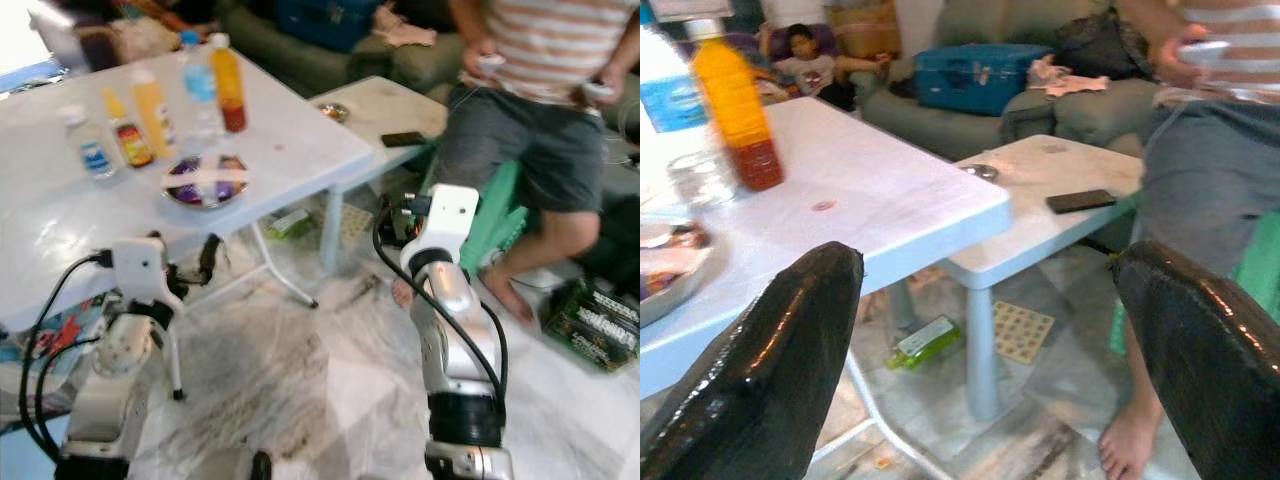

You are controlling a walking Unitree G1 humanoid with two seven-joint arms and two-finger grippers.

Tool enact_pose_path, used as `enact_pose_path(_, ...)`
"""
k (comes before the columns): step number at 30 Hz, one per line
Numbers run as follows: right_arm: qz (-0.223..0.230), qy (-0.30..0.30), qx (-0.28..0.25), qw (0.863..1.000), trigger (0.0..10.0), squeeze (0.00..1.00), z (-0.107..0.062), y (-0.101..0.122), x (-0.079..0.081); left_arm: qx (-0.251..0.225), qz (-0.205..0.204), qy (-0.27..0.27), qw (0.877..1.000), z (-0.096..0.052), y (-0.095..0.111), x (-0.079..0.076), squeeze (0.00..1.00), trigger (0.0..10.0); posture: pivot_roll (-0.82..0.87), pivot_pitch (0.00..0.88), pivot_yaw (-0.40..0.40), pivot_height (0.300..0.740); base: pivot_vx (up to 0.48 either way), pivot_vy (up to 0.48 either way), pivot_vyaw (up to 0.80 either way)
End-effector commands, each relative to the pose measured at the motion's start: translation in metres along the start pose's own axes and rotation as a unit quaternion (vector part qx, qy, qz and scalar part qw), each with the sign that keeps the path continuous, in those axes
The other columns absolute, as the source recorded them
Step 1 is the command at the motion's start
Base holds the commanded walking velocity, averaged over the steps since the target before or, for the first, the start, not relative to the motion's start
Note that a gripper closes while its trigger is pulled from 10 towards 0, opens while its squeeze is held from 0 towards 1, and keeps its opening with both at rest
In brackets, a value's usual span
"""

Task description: Restocking fridge

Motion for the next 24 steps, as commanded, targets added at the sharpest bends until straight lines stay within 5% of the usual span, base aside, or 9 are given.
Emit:
enact_pose_path(1, -0.001, 0.003, -0.009, 1.000, 10.0, 0.00, 0.002, 0.006, 0.002, -0.004, 0.006, 0.003, 1.000, 0.000, 0.002, 0.003, 0.00, 10.0, 0.01, 0.000, -0.018, 0.740, 0.000, 0.000, 0.79)
enact_pose_path(17, -0.001, -0.011, 0.001, 1.000, 10.0, 0.00, -0.001, 0.001, -0.002, -0.003, 0.003, -0.019, 1.000, 0.000, 0.002, -0.006, 0.00, 10.0, 0.01, 0.000, -0.016, 0.740, 0.000, 0.000, 0.79)
enact_pose_path(24, 0.053, -0.055, 0.024, 0.997, 10.0, 0.00, -0.006, -0.010, -0.015, -0.006, 0.004, -0.032, 0.999, -0.001, 0.003, -0.011, 0.00, 10.0, 0.01, 0.000, -0.016, 0.740, 0.000, 0.000, 0.34)
Point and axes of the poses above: a point about 5 cm out from each wrist's last joint towards the gripper, its own z axis pointing out of the wrist towards the gripper, its own y axis along the axis of the wrist's last joint, x = y × z, the point moved 6 cm from there along z, pointing out of the wrist towards the gripper, and after that the axes turned 13 degrees about -z, right-handed, at the moved point
